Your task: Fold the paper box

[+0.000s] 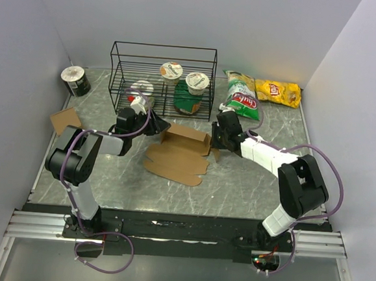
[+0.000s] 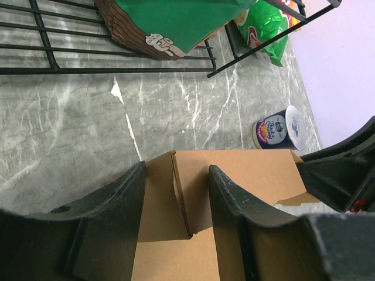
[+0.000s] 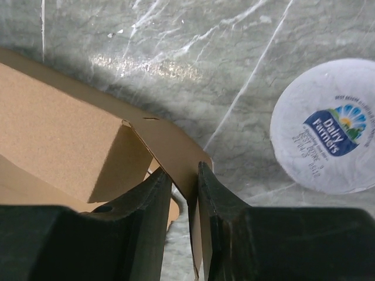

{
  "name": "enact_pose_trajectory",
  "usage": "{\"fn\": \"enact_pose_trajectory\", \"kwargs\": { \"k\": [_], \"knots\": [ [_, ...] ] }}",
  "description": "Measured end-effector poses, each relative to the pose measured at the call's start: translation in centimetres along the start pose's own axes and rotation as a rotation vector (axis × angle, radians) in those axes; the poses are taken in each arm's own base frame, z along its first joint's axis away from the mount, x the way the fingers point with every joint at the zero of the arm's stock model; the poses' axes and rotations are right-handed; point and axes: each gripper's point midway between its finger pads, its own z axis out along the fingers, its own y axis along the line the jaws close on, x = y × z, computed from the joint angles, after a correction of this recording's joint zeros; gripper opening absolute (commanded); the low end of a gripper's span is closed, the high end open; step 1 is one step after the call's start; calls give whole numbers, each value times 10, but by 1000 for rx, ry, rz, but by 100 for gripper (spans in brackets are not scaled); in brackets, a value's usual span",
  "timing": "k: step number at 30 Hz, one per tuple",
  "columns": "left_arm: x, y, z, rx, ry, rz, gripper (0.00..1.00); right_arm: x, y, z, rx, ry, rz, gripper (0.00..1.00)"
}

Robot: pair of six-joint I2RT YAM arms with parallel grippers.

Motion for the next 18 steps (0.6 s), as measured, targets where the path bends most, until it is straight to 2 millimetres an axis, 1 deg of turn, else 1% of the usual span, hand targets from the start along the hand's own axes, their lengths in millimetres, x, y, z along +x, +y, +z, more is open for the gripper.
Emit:
{"fn": "enact_pose_trajectory", "kwargs": {
  "k": [3, 8, 10, 12, 18],
  "knots": [
    [-1, -1, -1, 7, -10, 0, 49, 4, 3, -1, -8, 0, 45, 31],
    [2, -1, -6, 11, -27, -12, 49, 7, 14, -2, -56, -17, 136, 31],
    [8, -4, -8, 23, -12, -27, 48, 8, 26, -3, -94, -12, 158, 31],
    [11, -6, -8, 25, -16, -29, 48, 16, 33, -5, -104, 11, 159, 31],
    [11, -5, -12, 20, -26, -31, 48, 19, 36, -6, -105, 23, 183, 32]
  ]
}}
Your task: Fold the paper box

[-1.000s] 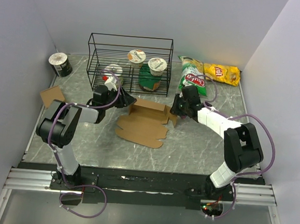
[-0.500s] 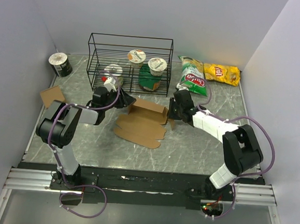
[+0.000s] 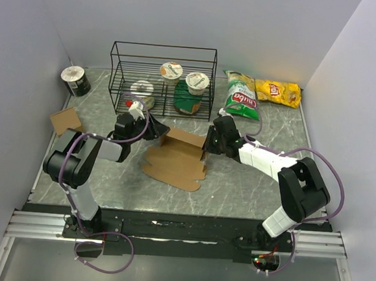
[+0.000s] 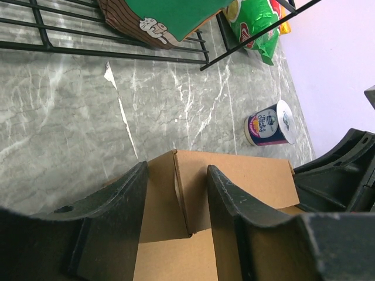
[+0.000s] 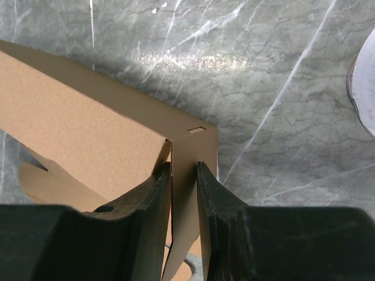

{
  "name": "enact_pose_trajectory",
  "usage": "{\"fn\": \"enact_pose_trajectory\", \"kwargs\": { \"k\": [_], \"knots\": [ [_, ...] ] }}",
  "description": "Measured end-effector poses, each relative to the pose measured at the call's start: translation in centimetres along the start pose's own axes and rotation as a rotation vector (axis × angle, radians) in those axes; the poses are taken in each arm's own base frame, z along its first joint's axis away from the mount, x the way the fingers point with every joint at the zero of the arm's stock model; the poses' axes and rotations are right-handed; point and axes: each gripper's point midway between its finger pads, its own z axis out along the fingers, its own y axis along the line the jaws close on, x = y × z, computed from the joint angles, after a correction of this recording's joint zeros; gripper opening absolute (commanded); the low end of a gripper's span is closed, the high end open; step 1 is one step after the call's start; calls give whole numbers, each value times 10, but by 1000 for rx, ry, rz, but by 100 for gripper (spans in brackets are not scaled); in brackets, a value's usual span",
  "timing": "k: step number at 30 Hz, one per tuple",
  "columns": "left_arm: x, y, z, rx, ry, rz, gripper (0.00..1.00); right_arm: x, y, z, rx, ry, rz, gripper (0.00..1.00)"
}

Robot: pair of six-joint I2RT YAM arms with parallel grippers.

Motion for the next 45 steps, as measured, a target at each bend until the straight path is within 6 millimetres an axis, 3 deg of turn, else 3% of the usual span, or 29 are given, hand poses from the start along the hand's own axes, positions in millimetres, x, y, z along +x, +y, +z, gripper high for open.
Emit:
{"fn": "enact_pose_trajectory", "kwargs": {
  "k": [6, 9, 10, 13, 19, 28, 35, 39, 43, 45],
  "knots": [
    [0, -1, -2, -4, 1, -1, 51, 0, 0, 0, 2, -2, 5, 33],
    [1, -2, -7, -6, 6, 3, 60, -1, 0, 0, -1, -7, -26, 33],
    [2, -3, -9, -6, 8, 8, 69, -2, 0, 0, -3, -10, -44, 32],
    [6, -12, -19, 8, 29, 41, 85, -4, -1, 1, -16, -17, -121, 31],
    [-2, -36, -35, 46, 24, 155, 97, -9, -3, 5, -39, -26, -265, 30],
    [-20, -41, -52, -34, -1, 355, 98, -24, 8, 11, -103, -62, -440, 28],
    [-34, -21, -70, -217, -49, 371, 96, -32, 14, 19, -170, -72, -549, 25],
    [-37, -37, -80, -174, -61, 441, 96, -33, 16, 27, -203, -62, -607, 24],
    [-23, -58, -71, -27, 24, 570, 96, -38, 22, 32, -255, -60, -659, 24],
    [-17, -59, -64, 10, 73, 614, 96, -43, 24, 35, -280, -63, -677, 24]
  ]
}}
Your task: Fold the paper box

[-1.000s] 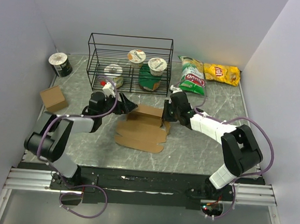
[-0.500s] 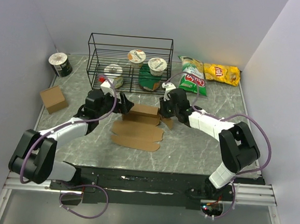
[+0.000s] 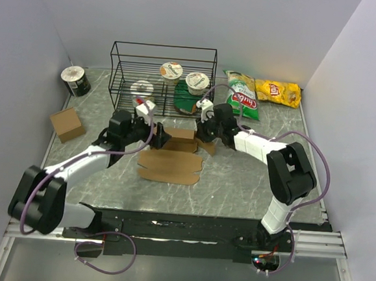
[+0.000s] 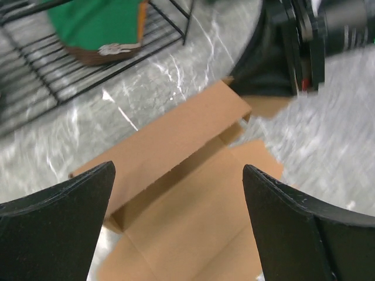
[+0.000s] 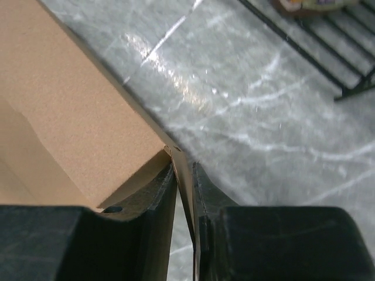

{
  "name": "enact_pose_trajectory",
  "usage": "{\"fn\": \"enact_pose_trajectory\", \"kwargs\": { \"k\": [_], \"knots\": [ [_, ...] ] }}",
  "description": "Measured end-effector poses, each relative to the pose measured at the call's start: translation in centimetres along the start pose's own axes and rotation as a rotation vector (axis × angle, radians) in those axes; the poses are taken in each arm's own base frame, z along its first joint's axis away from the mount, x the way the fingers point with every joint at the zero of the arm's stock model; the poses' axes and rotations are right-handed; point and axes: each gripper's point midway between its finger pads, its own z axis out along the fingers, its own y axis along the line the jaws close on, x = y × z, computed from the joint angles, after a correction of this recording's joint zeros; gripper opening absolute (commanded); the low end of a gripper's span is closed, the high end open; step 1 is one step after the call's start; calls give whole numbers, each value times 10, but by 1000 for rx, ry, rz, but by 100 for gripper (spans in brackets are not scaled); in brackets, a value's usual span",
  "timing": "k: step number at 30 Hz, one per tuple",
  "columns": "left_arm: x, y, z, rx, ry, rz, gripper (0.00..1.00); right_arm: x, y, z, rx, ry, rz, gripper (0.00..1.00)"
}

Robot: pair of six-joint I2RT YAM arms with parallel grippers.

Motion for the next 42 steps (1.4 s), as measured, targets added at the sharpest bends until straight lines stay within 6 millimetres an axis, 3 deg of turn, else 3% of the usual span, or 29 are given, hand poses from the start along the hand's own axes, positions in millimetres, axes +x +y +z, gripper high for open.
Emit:
{"fn": "enact_pose_trajectory", "kwargs": {
  "k": [11, 17, 23, 28, 32, 35, 42],
  "knots": [
    [-7, 11, 41, 149, 124, 330, 96, -12, -9, 2, -85, -35, -22, 25],
    [7, 15, 57, 249, 204, 329, 96, -15, -8, 3, -99, -36, -28, 25],
    [32, 13, 60, 307, 259, 294, 96, -24, -11, 6, -101, -43, -43, 25],
    [34, 11, 61, 325, 261, 294, 99, -23, -11, 5, -101, -31, -41, 25],
    [37, 13, 63, 322, 268, 291, 93, -20, -10, 4, -101, -14, -29, 25],
    [38, 17, 68, 308, 274, 289, 93, -21, -12, 2, -91, -3, -17, 28],
    [46, 29, 71, 242, 279, 312, 91, -9, -21, -1, -28, 44, 26, 47]
  ]
}}
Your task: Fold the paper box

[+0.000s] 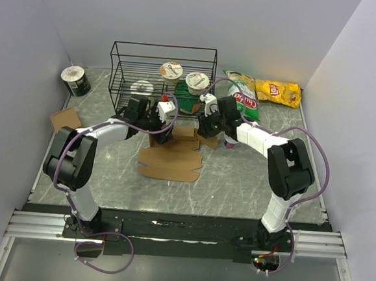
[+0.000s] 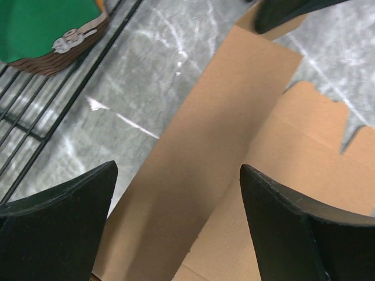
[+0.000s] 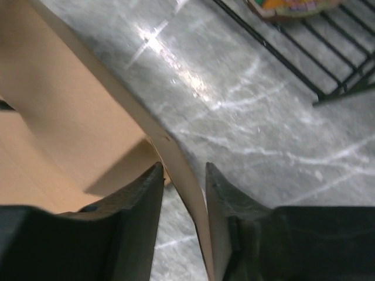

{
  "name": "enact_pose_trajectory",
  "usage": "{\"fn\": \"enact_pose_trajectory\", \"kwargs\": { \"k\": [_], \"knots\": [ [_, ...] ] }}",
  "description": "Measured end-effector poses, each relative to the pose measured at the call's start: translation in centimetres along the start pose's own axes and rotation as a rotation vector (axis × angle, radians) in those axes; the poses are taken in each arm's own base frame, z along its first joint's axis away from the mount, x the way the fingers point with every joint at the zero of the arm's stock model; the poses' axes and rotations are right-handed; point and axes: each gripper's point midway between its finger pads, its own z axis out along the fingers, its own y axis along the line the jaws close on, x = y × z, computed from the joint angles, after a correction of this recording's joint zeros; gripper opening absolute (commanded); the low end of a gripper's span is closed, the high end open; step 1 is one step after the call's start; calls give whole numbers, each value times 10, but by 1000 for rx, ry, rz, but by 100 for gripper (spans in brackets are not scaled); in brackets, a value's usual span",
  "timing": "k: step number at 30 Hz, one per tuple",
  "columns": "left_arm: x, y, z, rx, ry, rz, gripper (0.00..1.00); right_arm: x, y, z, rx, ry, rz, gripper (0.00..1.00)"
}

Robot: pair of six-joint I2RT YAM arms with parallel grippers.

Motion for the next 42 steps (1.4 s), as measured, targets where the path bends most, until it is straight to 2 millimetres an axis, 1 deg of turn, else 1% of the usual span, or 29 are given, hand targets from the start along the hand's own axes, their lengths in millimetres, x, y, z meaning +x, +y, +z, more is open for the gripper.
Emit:
{"fn": "enact_pose_trajectory", "kwargs": {
  "k": [5, 8, 9, 11, 12, 15, 18, 23, 25, 27, 31, 36, 42],
  "knots": [
    [4, 4, -1, -48, 9, 13, 86, 14, -5, -10, 51, 36, 31, 45],
    [4, 6, -1, -69, 17, 17, 81, 19, -7, -18, 77, 57, 50, 37],
    [4, 7, 0, -77, 19, 20, 77, 20, -6, -20, 83, 62, 59, 35],
    [4, 7, 1, -87, 23, 25, 74, 21, -6, -23, 93, 68, 76, 31],
    [3, 7, 1, -90, 21, 27, 71, 21, -6, -25, 97, 70, 87, 30],
    [0, 5, 4, -99, 16, 27, 66, 25, -4, -29, 103, 89, 130, 23],
    [-3, 2, 7, -100, 7, 22, 64, 27, 0, -31, 103, 96, 172, 20],
    [-5, -4, 9, -108, -7, 8, 63, 24, 8, -32, 98, 91, 224, 16],
    [-4, -6, 8, -112, -11, 2, 63, 24, 15, -31, 93, 88, 227, 15],
    [-4, -8, 7, -116, -16, 2, 63, 26, 24, -31, 85, 90, 225, 12],
    [-2, -16, 6, -118, -13, -6, 62, 23, 40, -26, 71, 86, 211, 12],
    [2, -28, 10, -103, 2, -5, 60, 22, 58, -19, 57, 64, 194, 17],
    [3, -28, 11, -117, 12, 0, 53, 21, 58, -15, 77, 32, 202, 21]
  ]
}}
